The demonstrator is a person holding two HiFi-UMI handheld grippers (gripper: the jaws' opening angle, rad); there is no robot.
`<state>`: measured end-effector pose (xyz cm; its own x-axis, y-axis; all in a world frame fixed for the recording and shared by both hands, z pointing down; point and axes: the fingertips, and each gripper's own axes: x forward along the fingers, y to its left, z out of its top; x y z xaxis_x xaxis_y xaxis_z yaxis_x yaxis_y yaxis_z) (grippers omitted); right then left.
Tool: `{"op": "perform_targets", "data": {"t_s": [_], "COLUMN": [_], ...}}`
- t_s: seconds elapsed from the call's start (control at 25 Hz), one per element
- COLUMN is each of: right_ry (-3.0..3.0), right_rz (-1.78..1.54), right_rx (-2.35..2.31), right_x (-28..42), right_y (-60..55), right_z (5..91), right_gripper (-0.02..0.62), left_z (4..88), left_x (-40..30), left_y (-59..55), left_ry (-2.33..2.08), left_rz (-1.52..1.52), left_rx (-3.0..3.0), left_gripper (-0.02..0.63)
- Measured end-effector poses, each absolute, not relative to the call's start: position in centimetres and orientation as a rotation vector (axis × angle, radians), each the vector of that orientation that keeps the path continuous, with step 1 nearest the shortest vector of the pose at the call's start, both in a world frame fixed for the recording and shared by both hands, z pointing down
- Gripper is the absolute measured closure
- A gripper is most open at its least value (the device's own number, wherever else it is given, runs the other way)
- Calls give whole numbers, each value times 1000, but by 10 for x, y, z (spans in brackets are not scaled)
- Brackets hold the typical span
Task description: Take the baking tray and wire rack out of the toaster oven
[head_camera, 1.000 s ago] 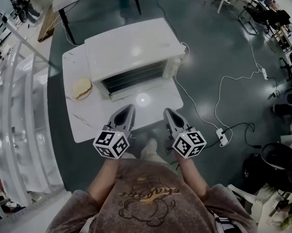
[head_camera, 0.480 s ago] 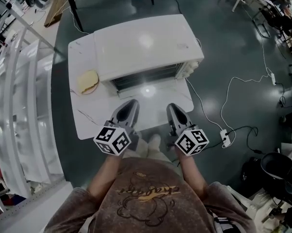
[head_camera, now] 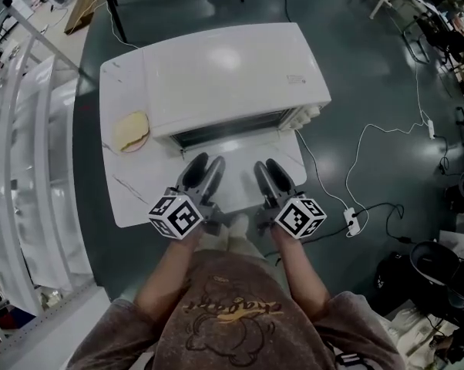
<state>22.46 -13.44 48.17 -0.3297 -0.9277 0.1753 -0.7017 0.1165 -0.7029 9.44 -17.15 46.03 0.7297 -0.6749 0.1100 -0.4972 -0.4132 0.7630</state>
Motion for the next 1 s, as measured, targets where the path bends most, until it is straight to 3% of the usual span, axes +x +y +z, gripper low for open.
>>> {"op": "perform_targets", "data": {"t_s": [0.52, 1.0], "right_ry": [2013, 1928], "right_rz": [-1164, -1235], "right_rx": [-1622, -1589], "right_x": [248, 258], "right_y": [-206, -251], "right_z": [549, 569], "right_gripper": [425, 425], "left_z": [551, 582], "left_x": [98, 97], "left_y": [-225, -257], "left_ry": [-981, -979], "left_rz": [-326, -383], "left_rx": [1863, 1737], "left_gripper": [397, 406]}}
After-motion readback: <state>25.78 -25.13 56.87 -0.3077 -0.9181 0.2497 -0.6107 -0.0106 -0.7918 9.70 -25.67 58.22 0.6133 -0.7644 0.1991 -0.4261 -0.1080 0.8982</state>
